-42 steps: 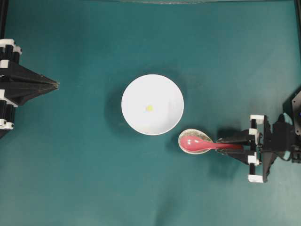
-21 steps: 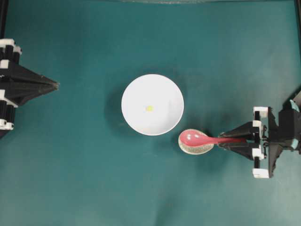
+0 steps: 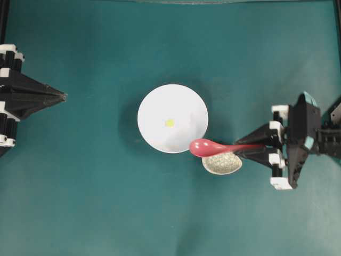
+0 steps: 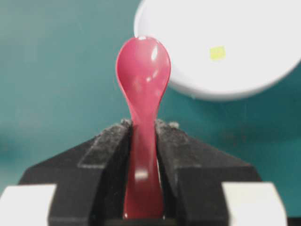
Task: Scoop the yellow hexagonal prism block from the bowl with a spoon using the right arm.
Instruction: 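Lift the pink spoon with the right gripper and carry it over the bowl, then lower the spoon into the bowl and push it under the yellow block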
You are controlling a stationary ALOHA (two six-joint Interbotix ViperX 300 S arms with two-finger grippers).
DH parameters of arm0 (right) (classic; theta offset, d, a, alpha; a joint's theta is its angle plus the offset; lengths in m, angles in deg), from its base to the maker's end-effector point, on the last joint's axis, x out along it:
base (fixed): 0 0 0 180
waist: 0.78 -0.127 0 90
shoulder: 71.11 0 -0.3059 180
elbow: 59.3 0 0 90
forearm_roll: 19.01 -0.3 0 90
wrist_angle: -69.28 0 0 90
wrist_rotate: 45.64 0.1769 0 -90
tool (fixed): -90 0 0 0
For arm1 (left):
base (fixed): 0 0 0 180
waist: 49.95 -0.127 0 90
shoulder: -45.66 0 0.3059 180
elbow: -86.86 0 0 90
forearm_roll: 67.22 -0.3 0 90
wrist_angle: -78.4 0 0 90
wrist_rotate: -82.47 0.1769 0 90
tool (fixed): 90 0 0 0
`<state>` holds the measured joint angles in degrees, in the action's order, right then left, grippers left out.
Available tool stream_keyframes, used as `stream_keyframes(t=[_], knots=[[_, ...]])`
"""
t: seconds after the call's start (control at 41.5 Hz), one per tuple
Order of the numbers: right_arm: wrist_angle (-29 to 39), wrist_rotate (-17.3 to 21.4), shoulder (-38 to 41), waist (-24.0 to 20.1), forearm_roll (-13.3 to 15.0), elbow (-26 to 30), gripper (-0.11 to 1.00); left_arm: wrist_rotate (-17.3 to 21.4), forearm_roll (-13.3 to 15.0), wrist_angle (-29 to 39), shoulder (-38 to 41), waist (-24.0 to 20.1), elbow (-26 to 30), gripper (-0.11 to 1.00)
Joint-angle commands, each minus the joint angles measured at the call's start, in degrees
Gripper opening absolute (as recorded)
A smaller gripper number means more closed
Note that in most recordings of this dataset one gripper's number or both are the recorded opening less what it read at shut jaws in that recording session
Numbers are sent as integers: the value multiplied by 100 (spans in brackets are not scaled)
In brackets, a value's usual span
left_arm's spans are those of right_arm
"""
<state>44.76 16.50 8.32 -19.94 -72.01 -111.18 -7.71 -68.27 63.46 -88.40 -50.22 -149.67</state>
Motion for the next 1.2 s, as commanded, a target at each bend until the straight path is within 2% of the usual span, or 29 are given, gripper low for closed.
stream_keyframes(t=[0.0,0.168,0.289,0.505,0.602,0.915,1.035,1.179], knots=[[712,-185,-237,396,18,343,24,-35,-18,-26,35,-79,123,0],[2030,-325,-360,1283,62,800,24,-44,-9,26,44,-114,114,0],[2830,-325,-316,1854,211,1072,24,-44,-9,44,44,-132,114,0],[3973,-316,-88,2646,861,1547,24,-35,-9,211,35,-202,123,0],[4307,-299,97,2786,1169,1758,24,-35,-18,290,26,-220,123,0],[5010,-229,835,2848,1811,2417,24,-35,-18,281,44,-220,114,0],[5115,-88,1011,2865,2109,2610,24,-18,-9,281,44,-229,114,0],[5133,264,1204,2883,2566,2760,24,-18,-18,281,53,-229,114,0]])
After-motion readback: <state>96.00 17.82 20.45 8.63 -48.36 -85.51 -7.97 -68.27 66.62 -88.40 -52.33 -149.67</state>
